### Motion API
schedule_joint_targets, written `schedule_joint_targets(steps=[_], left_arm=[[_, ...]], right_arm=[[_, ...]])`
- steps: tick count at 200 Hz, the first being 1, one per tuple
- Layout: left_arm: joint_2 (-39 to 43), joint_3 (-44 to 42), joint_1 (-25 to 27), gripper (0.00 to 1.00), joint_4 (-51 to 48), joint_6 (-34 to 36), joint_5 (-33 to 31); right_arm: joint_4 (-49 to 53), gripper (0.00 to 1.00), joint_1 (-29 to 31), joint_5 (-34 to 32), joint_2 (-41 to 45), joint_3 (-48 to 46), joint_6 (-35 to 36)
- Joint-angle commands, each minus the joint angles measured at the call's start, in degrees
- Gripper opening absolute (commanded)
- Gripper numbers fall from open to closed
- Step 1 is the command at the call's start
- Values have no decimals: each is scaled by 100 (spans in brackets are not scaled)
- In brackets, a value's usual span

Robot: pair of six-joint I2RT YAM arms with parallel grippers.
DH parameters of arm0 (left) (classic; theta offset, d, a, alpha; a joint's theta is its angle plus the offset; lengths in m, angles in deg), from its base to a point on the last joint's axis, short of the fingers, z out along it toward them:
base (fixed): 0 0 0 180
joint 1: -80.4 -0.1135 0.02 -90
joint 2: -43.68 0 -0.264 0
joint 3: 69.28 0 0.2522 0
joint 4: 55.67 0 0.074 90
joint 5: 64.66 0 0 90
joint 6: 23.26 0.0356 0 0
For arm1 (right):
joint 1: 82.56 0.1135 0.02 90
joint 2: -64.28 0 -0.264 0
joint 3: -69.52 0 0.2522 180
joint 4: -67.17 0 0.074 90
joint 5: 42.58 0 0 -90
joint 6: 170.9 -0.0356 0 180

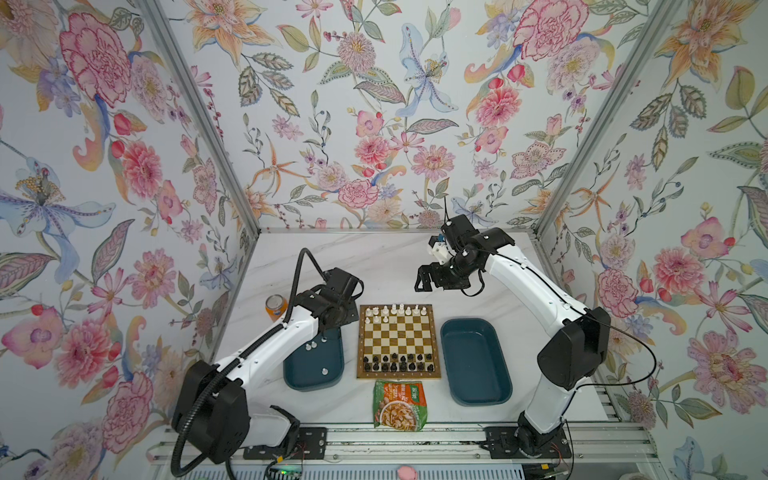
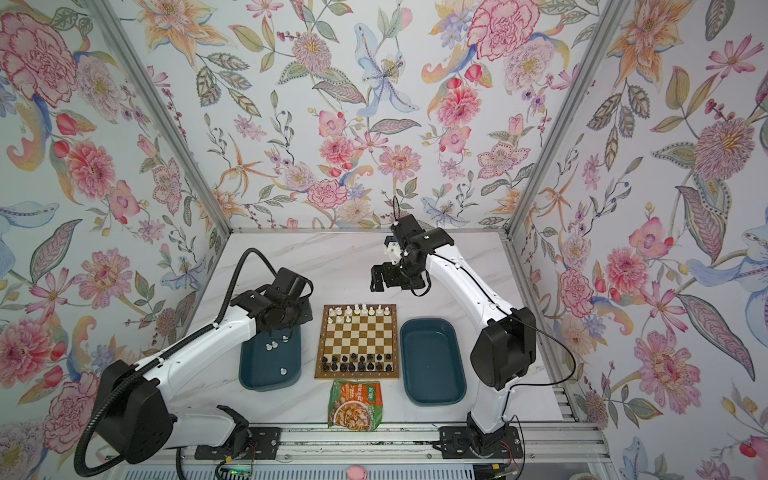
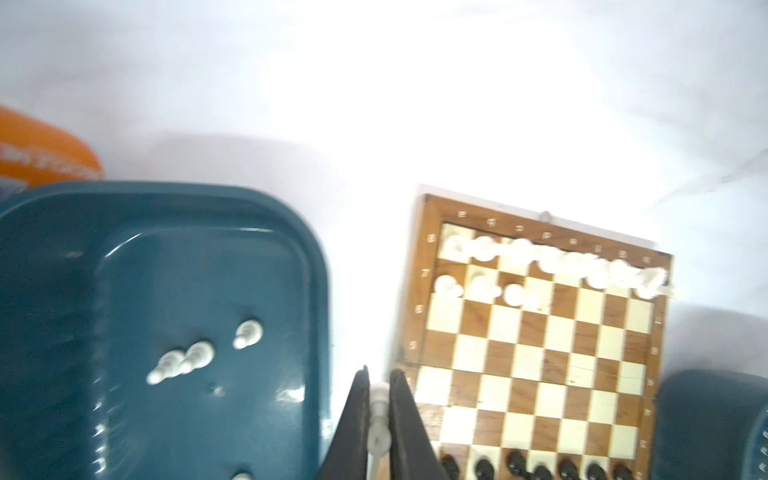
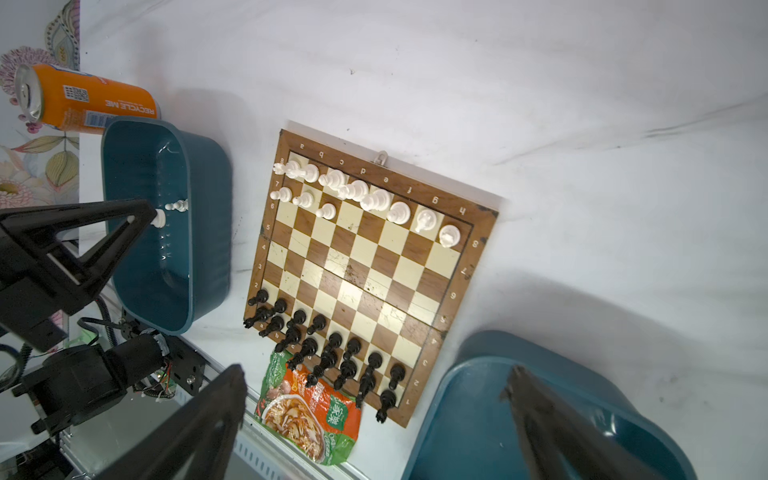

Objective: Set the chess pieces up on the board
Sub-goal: 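Lift the white pawn with the left gripper and carry it toward the board, then lower the white pawn onto the board's far second row and open the left gripper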

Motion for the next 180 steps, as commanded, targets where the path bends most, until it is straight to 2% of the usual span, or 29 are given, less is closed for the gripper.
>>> schedule_joint_targets(steps=[1, 35, 73, 129, 180], left_arm=[[-516, 600, 392, 12, -135, -25, -111], [-1398, 1244, 888, 12, -80, 38, -112], [-1938, 1520, 1272, 12, 75, -31, -20], [-2403, 1633, 1464, 12, 337, -143, 85], [-2910, 1944, 1475, 12, 303, 58, 22]], right_arm=[[-66, 99, -226, -119, 513, -409, -32], [-71, 99, -599, -182, 1152, -1087, 4], [-63, 99, -952, -117, 1636, -1493, 67], [-27, 99, -1247, 67, 1897, -1721, 212], [-23, 99, -1344, 191, 1897, -1708, 219]])
